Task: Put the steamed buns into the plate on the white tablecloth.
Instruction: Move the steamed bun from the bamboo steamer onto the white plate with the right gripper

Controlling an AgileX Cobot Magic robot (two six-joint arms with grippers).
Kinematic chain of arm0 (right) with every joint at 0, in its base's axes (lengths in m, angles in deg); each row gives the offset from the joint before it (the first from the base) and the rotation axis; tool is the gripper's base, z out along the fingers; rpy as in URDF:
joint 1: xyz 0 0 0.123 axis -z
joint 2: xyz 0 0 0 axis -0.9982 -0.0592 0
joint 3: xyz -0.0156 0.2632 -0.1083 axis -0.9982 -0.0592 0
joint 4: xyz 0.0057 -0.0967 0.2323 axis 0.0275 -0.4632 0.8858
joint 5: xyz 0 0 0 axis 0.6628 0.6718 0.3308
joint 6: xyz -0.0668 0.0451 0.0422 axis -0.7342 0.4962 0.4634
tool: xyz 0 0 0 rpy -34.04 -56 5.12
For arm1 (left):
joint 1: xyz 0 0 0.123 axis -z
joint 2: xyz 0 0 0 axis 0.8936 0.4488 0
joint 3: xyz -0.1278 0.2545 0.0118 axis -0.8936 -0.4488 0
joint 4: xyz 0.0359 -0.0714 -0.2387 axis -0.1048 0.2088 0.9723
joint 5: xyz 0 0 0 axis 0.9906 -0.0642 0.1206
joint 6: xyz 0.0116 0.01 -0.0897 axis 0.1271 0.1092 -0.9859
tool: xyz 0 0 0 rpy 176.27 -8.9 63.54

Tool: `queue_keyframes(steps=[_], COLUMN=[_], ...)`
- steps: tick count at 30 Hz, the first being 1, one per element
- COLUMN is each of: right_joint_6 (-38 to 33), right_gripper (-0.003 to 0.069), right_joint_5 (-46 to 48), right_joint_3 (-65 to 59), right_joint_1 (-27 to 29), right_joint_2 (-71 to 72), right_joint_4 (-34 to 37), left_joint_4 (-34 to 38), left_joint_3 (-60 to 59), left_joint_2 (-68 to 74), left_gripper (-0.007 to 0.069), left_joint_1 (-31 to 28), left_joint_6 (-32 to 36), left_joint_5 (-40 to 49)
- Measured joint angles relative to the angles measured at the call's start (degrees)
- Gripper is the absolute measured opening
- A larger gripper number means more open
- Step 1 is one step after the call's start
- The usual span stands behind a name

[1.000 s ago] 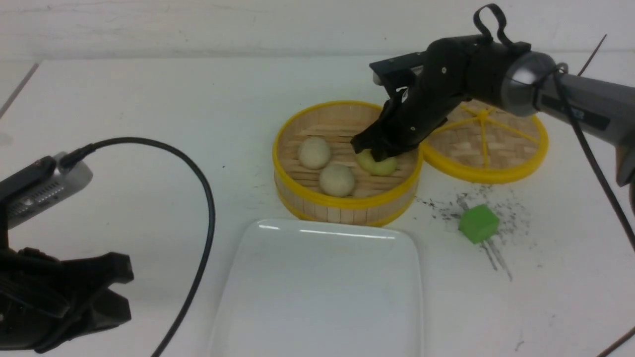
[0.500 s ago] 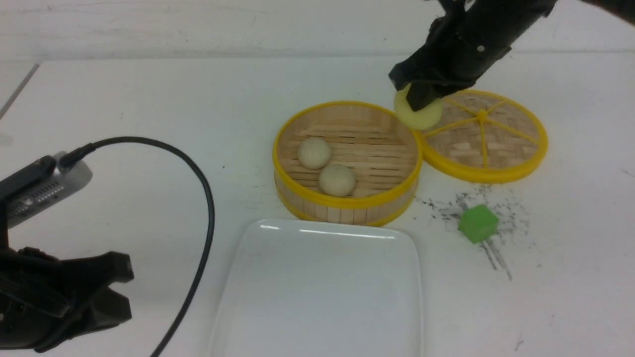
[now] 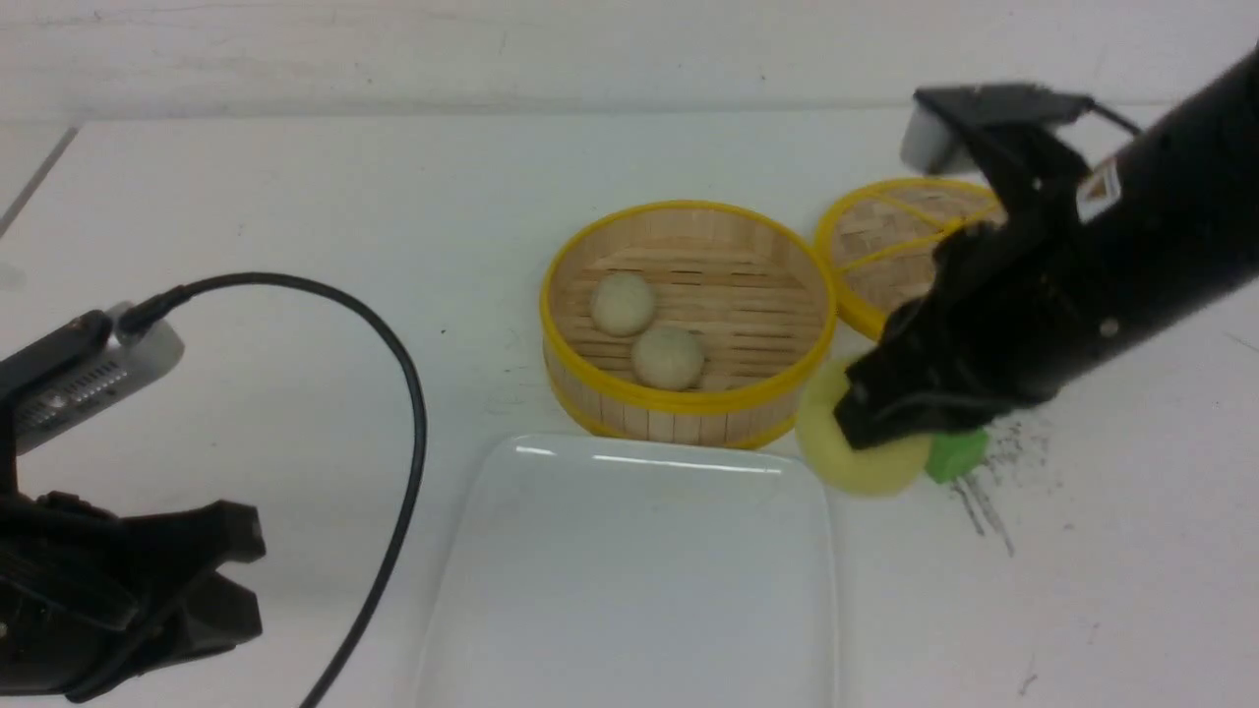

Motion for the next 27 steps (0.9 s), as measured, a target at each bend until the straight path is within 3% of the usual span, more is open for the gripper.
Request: queue_keyframes(steps=[6,13,17,22,24,27], right_joint_6=[-0.1,-0.1,-0.1,-0.1,-0.1,-0.1], right_gripper=[0.0017,0.0027,0.0068,0.0242,0.0364,0.0489], right_joint_5=[-6.9,-17.3,-22.2,-26.3,-26.4,-25.0], right_joint_3=[-10.5,-11.3,-11.3,-11.3,-11.3,-10.4], right_joint_1=[-9.3,-10.0,-10.0,-10.0,-10.1,-10.1], right_joint_2=[-0.8,-7.3,-12.2,-18.0,-18.7,-18.4], right_joint_4=[-0.8,-1.8,-1.8,-1.8,-1.8,-2.0], left_joint_4=[0.0,0.0,0.0,0.0,0.0,0.0], left_joint_3=[0.0,0.0,0.0,0.0,0.0,0.0], left_joint_2=[0.0,0.0,0.0,0.0,0.0,0.0], left_gripper=[0.0106,0.0108,0.0116,0.0122,0.0126,0.0128], left_joint_1=[0.0,0.0,0.0,0.0,0.0,0.0], left_joint_6=[0.0,0.0,0.0,0.0,0.0,0.0], left_joint_5=[0.5,0.4,0.4,0.4,0.4,0.4])
